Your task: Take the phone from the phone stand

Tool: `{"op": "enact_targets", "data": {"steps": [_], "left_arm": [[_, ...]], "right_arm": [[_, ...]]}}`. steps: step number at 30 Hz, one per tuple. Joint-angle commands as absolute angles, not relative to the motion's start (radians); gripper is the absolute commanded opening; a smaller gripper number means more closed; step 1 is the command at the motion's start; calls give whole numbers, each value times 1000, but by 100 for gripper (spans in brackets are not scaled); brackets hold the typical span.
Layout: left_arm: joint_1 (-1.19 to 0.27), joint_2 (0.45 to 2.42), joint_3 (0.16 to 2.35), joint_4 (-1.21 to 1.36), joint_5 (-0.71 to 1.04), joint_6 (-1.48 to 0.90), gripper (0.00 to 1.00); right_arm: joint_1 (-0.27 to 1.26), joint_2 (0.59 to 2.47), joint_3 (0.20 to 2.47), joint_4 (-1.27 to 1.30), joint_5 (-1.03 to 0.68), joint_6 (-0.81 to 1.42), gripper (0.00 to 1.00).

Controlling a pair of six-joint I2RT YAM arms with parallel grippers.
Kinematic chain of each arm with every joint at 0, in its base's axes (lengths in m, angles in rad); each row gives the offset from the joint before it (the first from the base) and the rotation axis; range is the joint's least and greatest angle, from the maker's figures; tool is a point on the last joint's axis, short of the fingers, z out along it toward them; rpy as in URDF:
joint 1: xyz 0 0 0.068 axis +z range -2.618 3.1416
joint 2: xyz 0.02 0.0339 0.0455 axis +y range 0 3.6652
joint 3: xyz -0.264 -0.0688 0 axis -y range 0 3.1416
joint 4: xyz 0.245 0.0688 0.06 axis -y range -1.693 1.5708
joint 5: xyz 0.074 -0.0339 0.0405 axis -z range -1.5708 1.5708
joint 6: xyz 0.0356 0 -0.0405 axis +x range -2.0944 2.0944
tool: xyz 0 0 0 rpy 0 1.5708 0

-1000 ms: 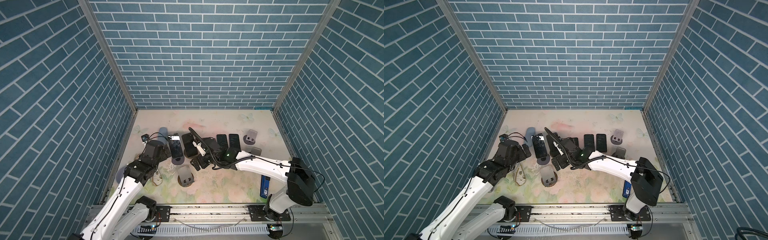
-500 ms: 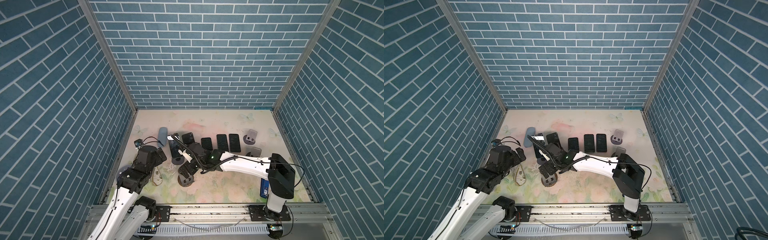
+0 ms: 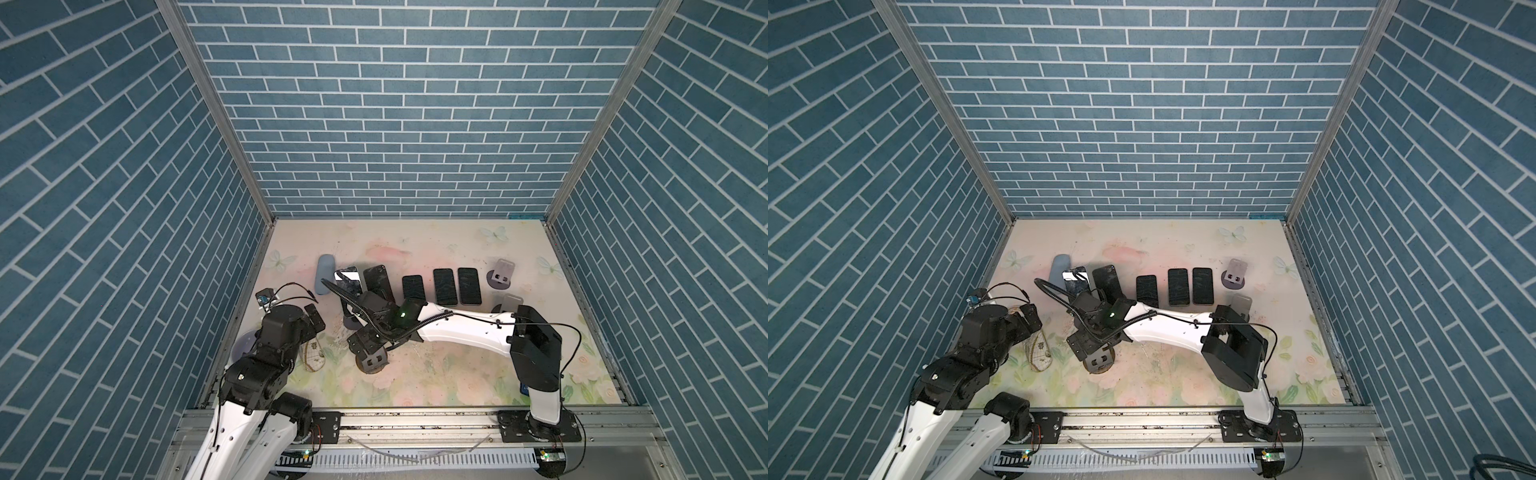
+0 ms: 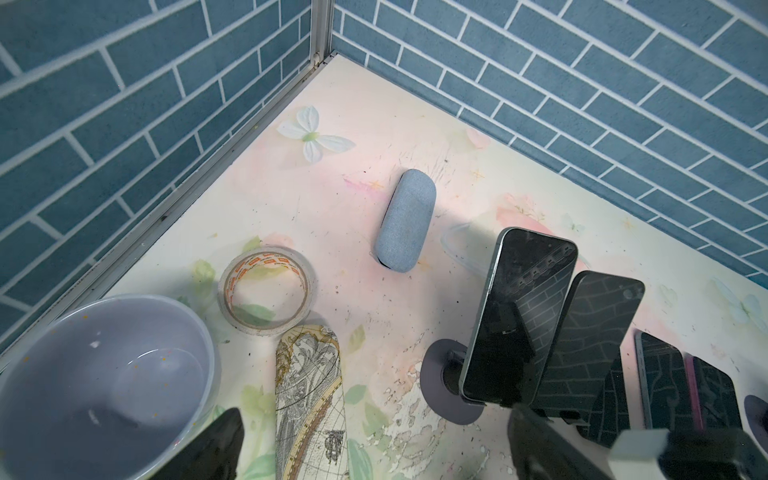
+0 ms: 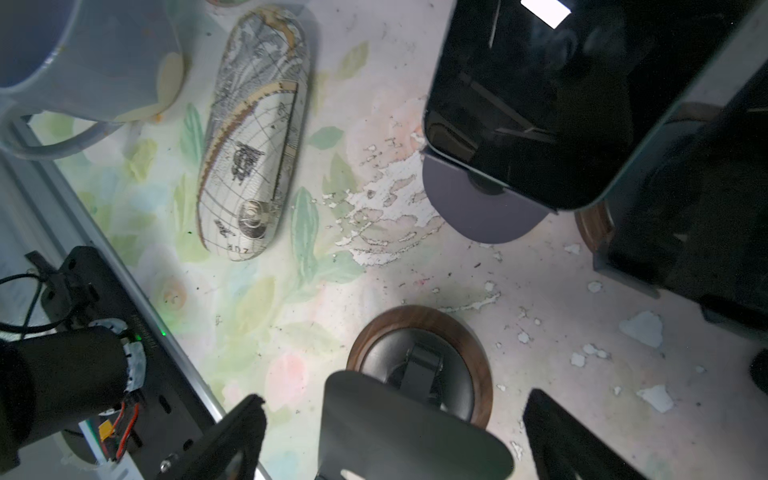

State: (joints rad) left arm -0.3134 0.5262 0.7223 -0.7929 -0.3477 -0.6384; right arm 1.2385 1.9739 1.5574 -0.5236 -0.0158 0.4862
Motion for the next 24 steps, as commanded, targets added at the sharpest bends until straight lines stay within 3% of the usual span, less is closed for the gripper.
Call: {"op": "enact_targets", "data": {"steps": [1, 12, 24], "left_arm": [[-307, 517, 706, -818, -370, -622, 100], [-305, 518, 701, -803, -364, -618, 100], [-305, 534, 701, -784, -345, -623, 100]], "right_arm": [[1246, 2019, 1629, -639, 27, 547, 97], [1253, 2075, 1719, -774, 80, 580, 90], [1252, 2062, 1709, -797, 87, 574, 67]]}}
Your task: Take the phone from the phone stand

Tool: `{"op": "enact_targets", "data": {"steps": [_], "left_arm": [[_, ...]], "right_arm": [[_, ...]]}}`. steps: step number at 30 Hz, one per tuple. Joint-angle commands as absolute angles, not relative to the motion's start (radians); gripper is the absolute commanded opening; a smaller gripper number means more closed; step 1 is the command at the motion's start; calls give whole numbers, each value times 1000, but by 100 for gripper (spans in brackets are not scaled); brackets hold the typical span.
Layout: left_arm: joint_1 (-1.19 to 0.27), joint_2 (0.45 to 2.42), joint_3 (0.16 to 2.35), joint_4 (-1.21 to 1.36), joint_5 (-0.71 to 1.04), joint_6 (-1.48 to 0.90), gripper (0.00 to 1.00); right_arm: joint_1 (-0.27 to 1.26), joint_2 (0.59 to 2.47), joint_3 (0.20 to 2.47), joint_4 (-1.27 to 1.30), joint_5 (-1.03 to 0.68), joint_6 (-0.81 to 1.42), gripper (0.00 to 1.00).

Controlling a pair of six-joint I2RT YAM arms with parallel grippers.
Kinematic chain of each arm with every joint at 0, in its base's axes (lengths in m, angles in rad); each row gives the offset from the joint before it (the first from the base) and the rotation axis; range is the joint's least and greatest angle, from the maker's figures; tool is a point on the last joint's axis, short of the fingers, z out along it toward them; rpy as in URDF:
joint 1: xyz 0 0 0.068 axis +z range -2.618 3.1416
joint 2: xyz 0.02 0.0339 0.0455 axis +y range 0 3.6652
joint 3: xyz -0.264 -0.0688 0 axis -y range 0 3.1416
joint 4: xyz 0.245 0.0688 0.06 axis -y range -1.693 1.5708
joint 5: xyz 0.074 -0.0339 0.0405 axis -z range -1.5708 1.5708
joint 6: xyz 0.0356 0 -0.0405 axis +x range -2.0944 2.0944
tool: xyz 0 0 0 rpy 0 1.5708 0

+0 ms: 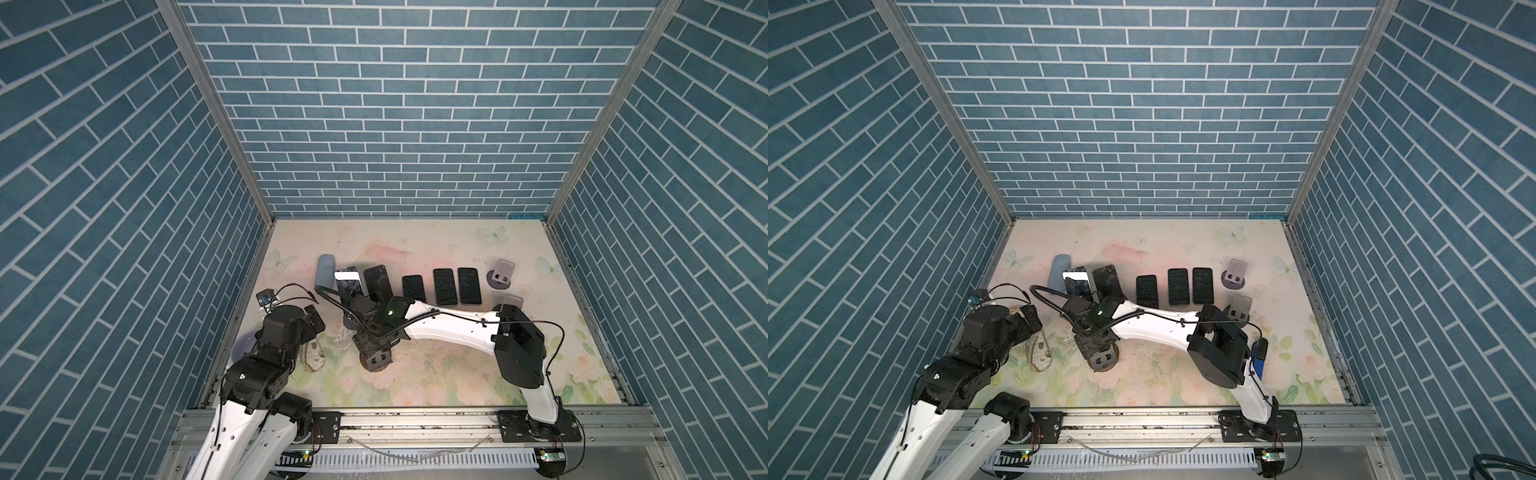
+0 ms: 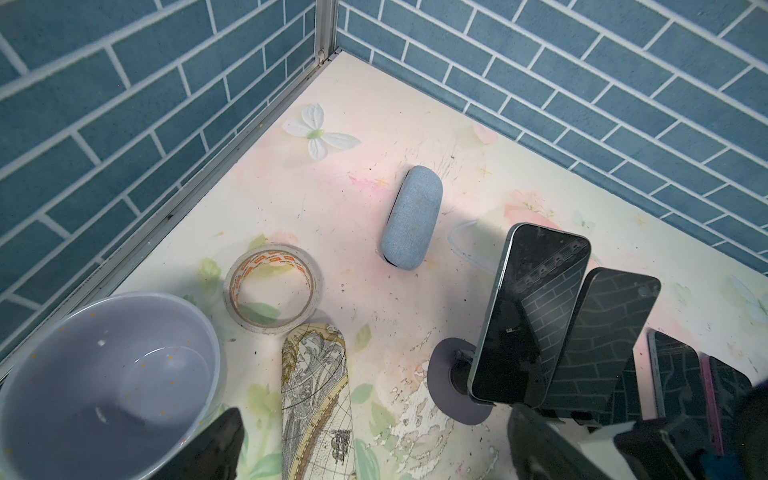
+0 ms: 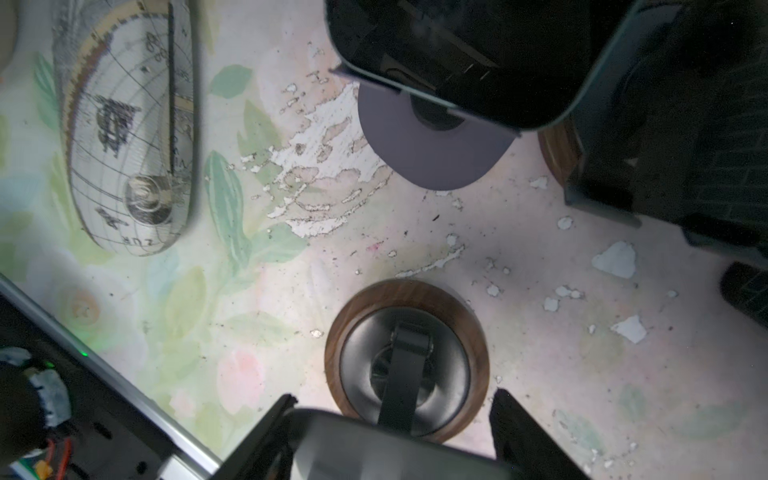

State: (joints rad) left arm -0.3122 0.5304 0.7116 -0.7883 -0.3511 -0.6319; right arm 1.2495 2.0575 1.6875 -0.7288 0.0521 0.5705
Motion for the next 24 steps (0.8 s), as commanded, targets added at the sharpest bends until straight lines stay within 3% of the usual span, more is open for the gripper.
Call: {"op": "enact_targets", "data": {"steps": [1, 24], "left_arm": [[-305, 534, 701, -785, -343, -623, 100], [-307, 601, 695, -725, -208, -538, 100]], "right_arm": [[1251, 2056, 1705, -795, 89, 574, 65], [1139, 1789, 1370, -702, 142, 611, 59]]}}
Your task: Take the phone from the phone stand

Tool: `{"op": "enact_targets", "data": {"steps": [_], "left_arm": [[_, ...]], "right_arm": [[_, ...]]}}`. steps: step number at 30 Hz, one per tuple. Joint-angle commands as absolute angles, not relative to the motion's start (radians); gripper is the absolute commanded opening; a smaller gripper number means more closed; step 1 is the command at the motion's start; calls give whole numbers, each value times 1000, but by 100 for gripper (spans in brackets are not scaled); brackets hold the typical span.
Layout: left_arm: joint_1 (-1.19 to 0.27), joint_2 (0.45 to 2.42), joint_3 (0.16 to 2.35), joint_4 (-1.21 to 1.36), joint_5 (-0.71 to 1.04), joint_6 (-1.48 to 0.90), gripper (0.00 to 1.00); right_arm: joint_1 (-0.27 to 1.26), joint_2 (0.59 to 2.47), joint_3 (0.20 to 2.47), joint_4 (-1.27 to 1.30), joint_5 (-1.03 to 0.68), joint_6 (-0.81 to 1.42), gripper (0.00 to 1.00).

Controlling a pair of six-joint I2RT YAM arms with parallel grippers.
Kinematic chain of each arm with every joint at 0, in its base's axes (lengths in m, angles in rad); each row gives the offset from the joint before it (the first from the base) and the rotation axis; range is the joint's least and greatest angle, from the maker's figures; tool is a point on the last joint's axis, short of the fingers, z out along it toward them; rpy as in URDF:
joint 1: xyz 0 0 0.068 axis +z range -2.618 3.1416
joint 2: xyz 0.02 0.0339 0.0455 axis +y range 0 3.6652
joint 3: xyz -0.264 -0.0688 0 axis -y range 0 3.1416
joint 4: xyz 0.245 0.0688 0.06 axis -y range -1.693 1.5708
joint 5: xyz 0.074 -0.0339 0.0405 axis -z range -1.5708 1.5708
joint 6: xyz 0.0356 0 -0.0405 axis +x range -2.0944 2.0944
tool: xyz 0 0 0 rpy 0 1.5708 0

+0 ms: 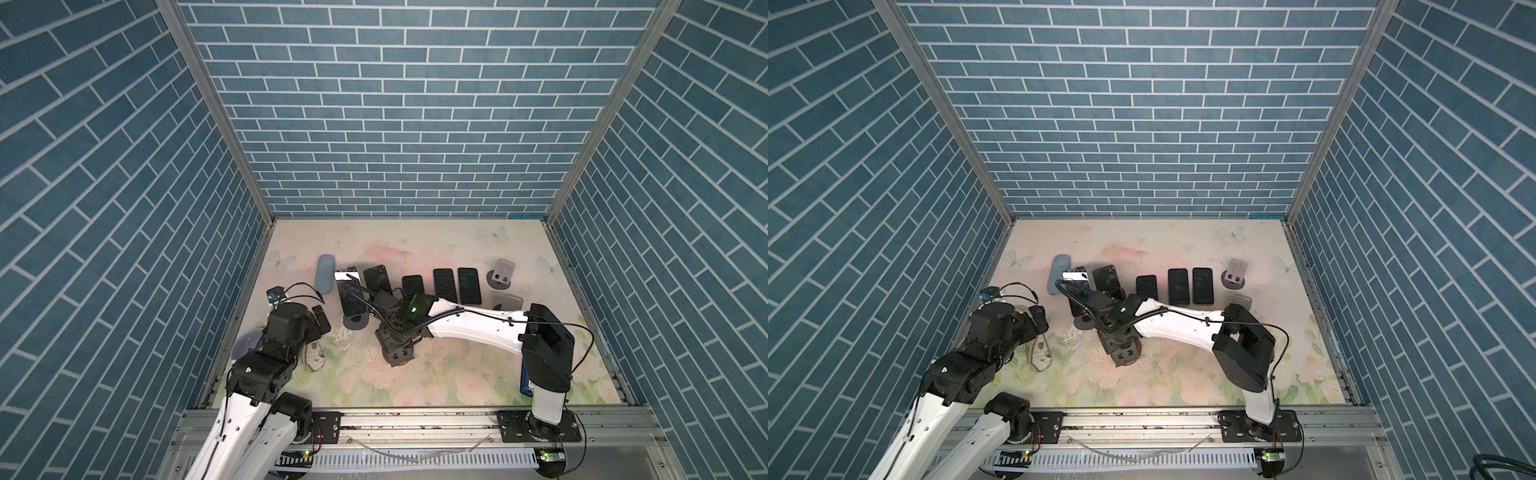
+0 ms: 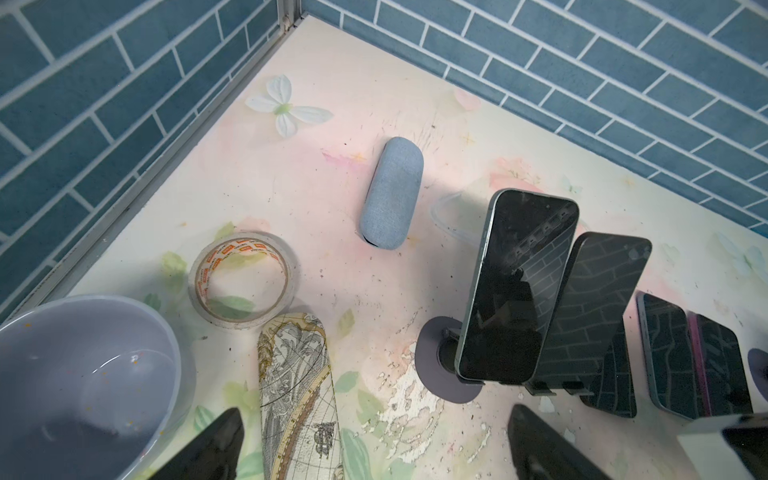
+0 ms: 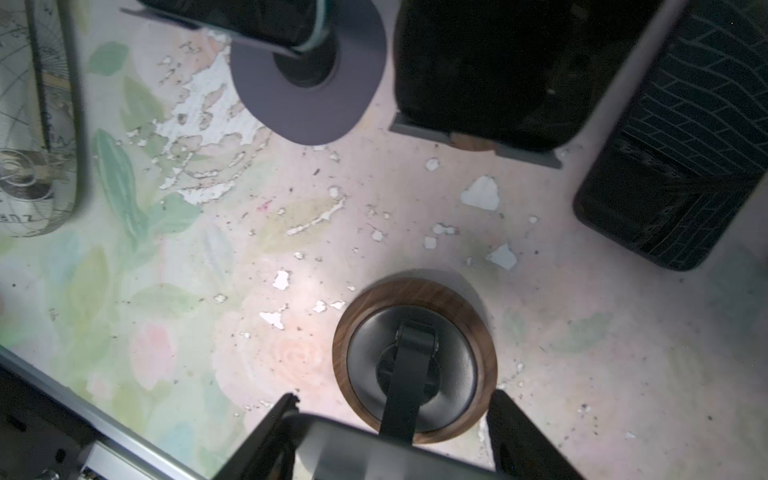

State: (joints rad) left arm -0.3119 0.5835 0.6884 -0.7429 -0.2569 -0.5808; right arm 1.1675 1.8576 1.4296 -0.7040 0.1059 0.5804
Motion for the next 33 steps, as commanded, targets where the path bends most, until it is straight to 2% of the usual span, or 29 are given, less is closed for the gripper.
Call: {"op": "enact_targets", "data": {"steps": [1, 10, 24, 33], "left_arm": [[-307, 605, 695, -719, -193, -530, 100], [-323, 670, 721, -590, -72, -511, 100], [-425, 879, 854, -508, -99, -477, 100], [-488, 966, 914, -484, -129, -466, 100]], "right_arm": [[1128, 1770, 1349, -692, 143, 616, 58], [1021, 1598, 1210, -697, 181, 624, 58], [868, 1342, 979, -792, 243, 724, 59], [715, 1177, 791, -805, 243, 783, 60]]}}
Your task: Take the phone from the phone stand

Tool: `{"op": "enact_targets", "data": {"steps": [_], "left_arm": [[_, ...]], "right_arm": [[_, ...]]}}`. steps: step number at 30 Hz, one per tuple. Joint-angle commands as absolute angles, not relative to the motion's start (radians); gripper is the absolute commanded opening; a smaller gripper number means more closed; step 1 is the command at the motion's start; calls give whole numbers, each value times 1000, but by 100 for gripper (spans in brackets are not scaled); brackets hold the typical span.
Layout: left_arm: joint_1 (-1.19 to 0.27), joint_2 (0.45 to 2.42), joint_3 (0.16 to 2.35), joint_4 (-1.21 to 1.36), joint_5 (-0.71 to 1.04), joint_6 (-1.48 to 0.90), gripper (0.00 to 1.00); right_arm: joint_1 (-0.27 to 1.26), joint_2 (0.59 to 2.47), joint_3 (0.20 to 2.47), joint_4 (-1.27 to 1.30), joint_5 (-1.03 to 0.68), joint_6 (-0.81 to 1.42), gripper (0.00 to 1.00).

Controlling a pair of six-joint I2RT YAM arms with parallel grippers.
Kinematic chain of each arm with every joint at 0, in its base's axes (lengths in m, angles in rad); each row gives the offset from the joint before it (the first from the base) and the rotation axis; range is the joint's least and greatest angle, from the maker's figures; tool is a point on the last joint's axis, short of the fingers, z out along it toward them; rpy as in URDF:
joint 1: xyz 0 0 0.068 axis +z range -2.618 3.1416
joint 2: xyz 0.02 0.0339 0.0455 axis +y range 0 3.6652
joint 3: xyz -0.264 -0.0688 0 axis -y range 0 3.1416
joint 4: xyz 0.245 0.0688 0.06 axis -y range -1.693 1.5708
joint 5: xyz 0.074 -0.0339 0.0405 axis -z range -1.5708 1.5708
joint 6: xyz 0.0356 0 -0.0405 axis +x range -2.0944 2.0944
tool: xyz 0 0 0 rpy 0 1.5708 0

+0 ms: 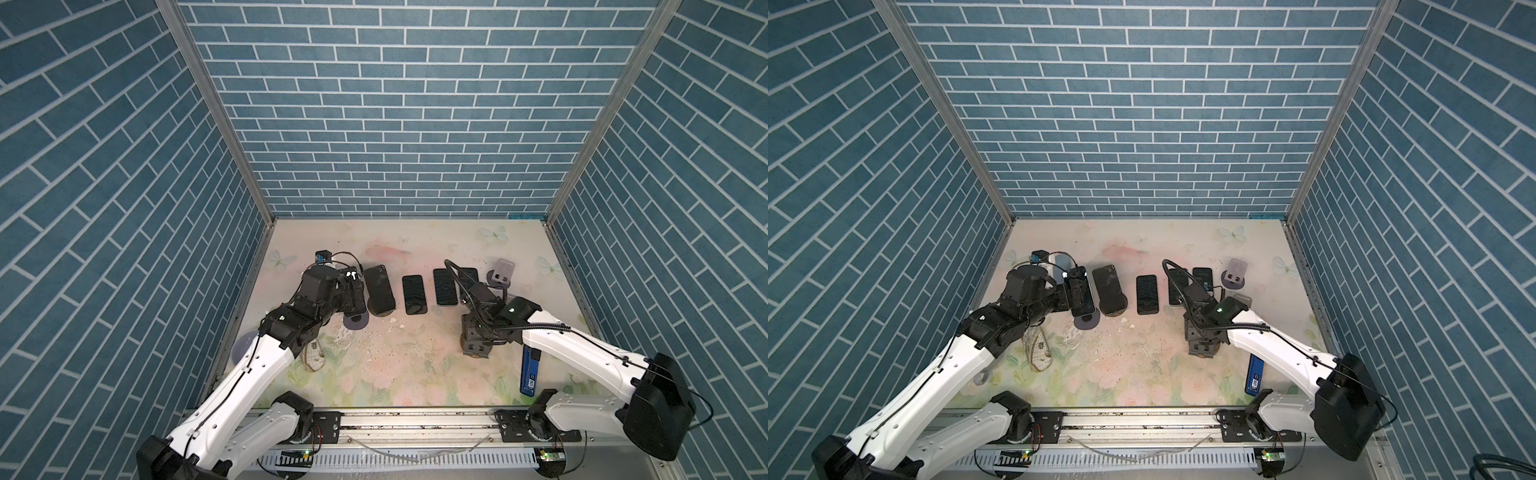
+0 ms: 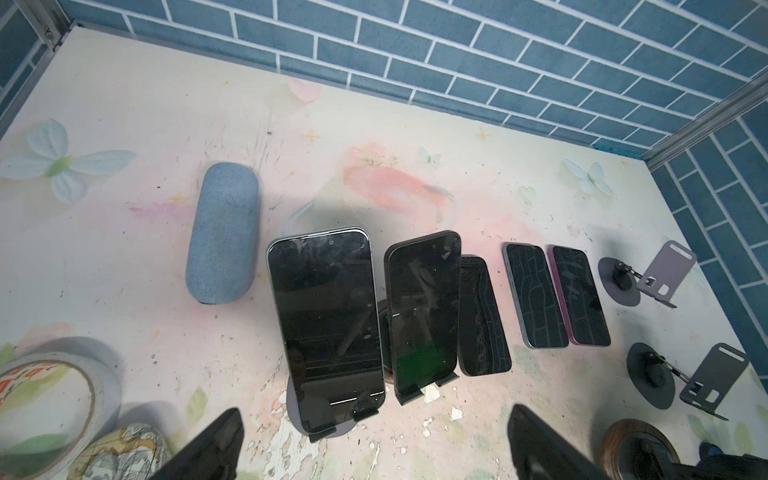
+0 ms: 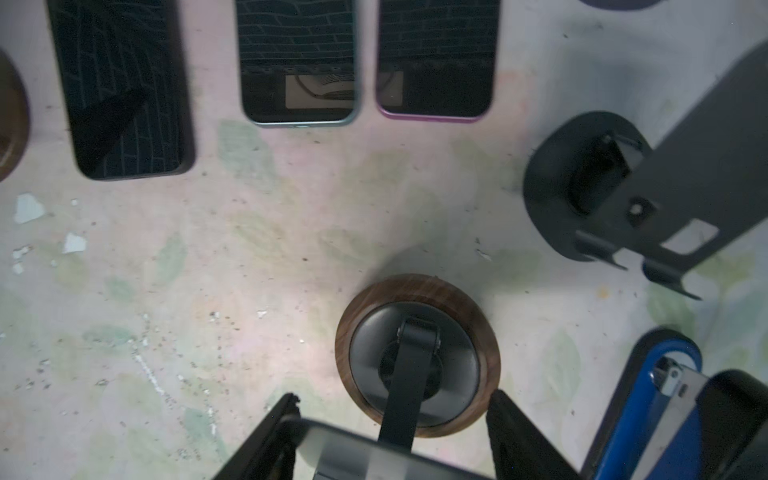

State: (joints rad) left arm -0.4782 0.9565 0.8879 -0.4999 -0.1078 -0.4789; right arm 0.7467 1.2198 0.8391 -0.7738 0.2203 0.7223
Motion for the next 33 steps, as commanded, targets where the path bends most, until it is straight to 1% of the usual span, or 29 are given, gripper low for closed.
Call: {"op": "enact_targets", "data": {"steps": [1, 12, 17, 33], "left_arm": [[-490, 969, 916, -483, -129, -466, 100], [-500, 1042, 973, -471, -138, -451, 100], [-500, 1082, 992, -453, -132, -443, 100], [-509, 1189, 1040, -425, -144, -423, 100]], "right_arm": [[696, 1162, 776, -807, 236, 786, 60], [535, 1027, 685, -844, 232, 811, 62], [489, 1014, 659, -816, 212, 807, 66], [438, 1055, 693, -812, 245, 757, 85]]}}
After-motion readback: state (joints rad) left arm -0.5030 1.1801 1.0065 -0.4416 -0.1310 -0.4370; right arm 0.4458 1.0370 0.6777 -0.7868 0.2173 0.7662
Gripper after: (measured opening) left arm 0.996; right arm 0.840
